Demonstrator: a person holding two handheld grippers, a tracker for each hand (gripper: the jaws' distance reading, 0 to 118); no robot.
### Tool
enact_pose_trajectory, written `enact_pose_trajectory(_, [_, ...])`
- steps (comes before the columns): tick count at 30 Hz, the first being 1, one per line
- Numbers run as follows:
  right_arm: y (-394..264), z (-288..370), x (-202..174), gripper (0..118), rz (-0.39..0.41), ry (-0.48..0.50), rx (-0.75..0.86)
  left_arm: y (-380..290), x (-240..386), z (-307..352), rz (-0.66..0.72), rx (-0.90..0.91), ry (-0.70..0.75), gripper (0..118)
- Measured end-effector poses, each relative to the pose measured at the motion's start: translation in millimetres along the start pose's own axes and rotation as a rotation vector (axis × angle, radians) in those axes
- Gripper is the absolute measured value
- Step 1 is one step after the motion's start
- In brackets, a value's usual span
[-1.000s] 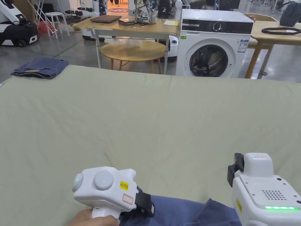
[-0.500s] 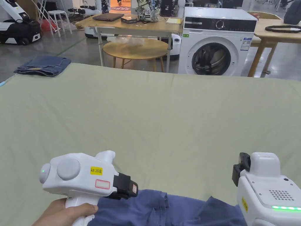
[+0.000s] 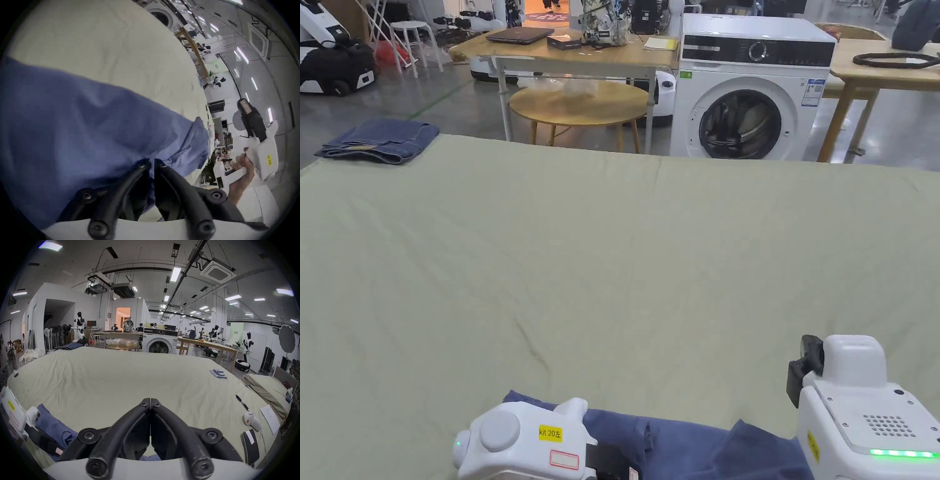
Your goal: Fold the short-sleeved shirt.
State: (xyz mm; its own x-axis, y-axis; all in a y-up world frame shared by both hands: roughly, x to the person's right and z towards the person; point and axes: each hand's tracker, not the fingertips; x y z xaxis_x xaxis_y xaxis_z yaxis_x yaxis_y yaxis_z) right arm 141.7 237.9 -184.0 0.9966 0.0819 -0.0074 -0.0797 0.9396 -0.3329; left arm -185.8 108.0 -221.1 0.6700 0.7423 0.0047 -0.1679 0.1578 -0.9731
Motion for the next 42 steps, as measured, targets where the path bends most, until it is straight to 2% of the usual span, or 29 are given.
enact_pose_trajectory(6, [-1.4,-0.2,1.4,0,0.001,-0.002,-0.004,-0.2,6.5,-5.5,-0.009,0.009,-0.005,0])
enact_pose_trajectory(7, [-1.3,-0.4,1.8,0,0.001,-0.001,-0.005,1.1,7.3,-1.5,-0.067,-0.02,0.025,0])
enact_pose_trajectory(9, [-1.2,-0.1,2.9,0,-0.001,-0.004,-0.004,0.9,23.3,10.4,-0.07,-0.019,0.026,0])
enact_pose_trajectory(12, [0.0,0.4,5.0,0,-0.007,-0.006,0.004,4.5,32.8,43.7,-0.113,0.06,0.013,0])
enact_pose_trajectory(15, [2.0,0.9,5.9,0,-0.013,-0.003,0.024,15.5,22.8,85.3,-0.122,0.16,-0.035,0])
enact_pose_trajectory(19, [5.7,3.1,5.0,0,-0.032,0.001,0.059,20.2,3.7,144.5,-0.136,0.267,0.042,0])
enact_pose_trajectory(22, [9.2,2.6,3.7,0,-0.045,0.009,0.062,26.0,-29.9,171.3,-0.127,0.279,0.097,0])
enact_pose_trajectory(25, [11.1,1.3,1.7,0,-0.047,0.016,0.063,30.0,-65.6,179.6,-0.103,0.25,0.086,4])
enact_pose_trajectory(26, [11.4,1.1,1.1,0,-0.047,0.017,0.063,29.8,-74.4,179.3,-0.072,0.241,0.072,8])
enact_pose_trajectory(27, [12.0,0.9,0.0,0,-0.046,0.019,0.062,29.4,-84.9,178.6,-0.061,0.244,0.074,22])
enact_pose_trajectory(28, [12.1,0.8,-0.7,0,-0.048,0.02,0.061,28.8,-93.9,177.6,-0.044,0.252,0.08,46])
enact_pose_trajectory(30, [12.0,0.8,-1.6,0,-0.05,0.024,0.058,25.8,-101.4,168.4,-0.013,0.244,0.046,48])
enact_pose_trajectory(32, [11.4,0.3,-2.5,0,-0.048,0.027,0.054,25.4,-115.2,159.6,0.024,0.243,-0.011,58])
enact_pose_trajectory(35, [10.6,0.5,-3.7,0,-0.04,0.027,0.048,24.8,-130.8,139.4,0.076,0.192,-0.098,58])
enact_pose_trajectory(38, [10.0,0.5,-4.0,0,-0.041,0.027,0.041,29.2,-152.4,121.1,0.111,0.192,-0.288,58])
enact_pose_trajectory(40, [9.9,0.7,-4.0,0,-0.046,0.023,0.039,29.9,-153.5,105.1,0.106,0.152,-0.321,57])
enact_pose_trajectory(41, [9.9,0.9,-3.8,0,-0.048,0.022,0.039,22.5,-135.6,109.1,0.09,0.15,-0.319,52])
enact_pose_trajectory(42, [10.1,1.2,-3.6,0,-0.049,0.022,0.038,21.9,-130.5,107.9,0.083,0.158,-0.3,41])
